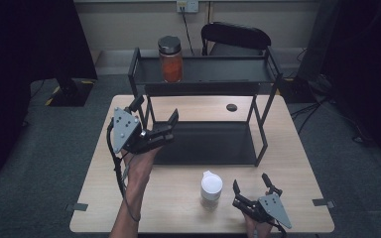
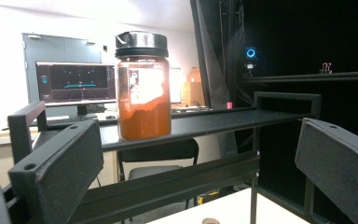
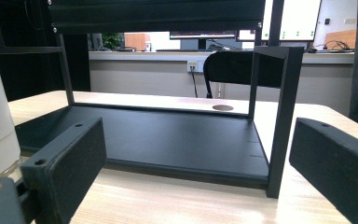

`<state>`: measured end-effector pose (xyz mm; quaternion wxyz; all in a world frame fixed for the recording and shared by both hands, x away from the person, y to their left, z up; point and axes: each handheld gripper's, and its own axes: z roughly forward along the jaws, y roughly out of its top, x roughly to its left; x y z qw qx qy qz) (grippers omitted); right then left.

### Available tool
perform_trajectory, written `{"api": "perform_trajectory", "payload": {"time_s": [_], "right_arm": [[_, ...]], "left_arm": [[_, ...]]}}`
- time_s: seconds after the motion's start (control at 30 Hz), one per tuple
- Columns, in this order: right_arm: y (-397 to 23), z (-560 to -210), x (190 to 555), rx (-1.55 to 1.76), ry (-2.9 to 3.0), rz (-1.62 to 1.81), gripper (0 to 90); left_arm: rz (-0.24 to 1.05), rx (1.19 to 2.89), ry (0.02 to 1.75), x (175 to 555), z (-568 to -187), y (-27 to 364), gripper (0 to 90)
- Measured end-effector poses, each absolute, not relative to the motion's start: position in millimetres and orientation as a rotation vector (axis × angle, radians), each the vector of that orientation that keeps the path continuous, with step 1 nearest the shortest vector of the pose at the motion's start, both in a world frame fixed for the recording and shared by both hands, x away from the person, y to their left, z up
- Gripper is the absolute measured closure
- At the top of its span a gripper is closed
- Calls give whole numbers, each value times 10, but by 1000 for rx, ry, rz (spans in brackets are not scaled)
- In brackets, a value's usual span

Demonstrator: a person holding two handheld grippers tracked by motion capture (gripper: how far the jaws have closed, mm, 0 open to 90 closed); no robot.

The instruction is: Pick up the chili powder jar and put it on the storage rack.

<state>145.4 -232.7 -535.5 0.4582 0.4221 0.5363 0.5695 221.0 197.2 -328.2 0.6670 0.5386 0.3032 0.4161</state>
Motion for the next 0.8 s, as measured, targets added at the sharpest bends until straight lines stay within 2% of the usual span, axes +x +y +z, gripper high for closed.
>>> {"api": "perform_trajectory", "payload": {"time_s": [0.1, 0.33, 0.43, 0.8], "right_arm": [[-2327, -5355, 1454, 1040, 1321, 1403, 28], [-2327, -5355, 1454, 1040, 1321, 1403, 28], [-2327, -5355, 1454, 1040, 1321, 1403, 29], [-2327, -5355, 1454, 1040, 1321, 1403, 29]], "left_arm": [[903, 1193, 682, 2161, -3364, 2015, 2], [922, 1203, 698, 2041, -3586, 2004, 2], [972, 1194, 718, 1972, -3726, 1978, 2], [958, 1212, 776, 1832, -4052, 2071, 2]]}}
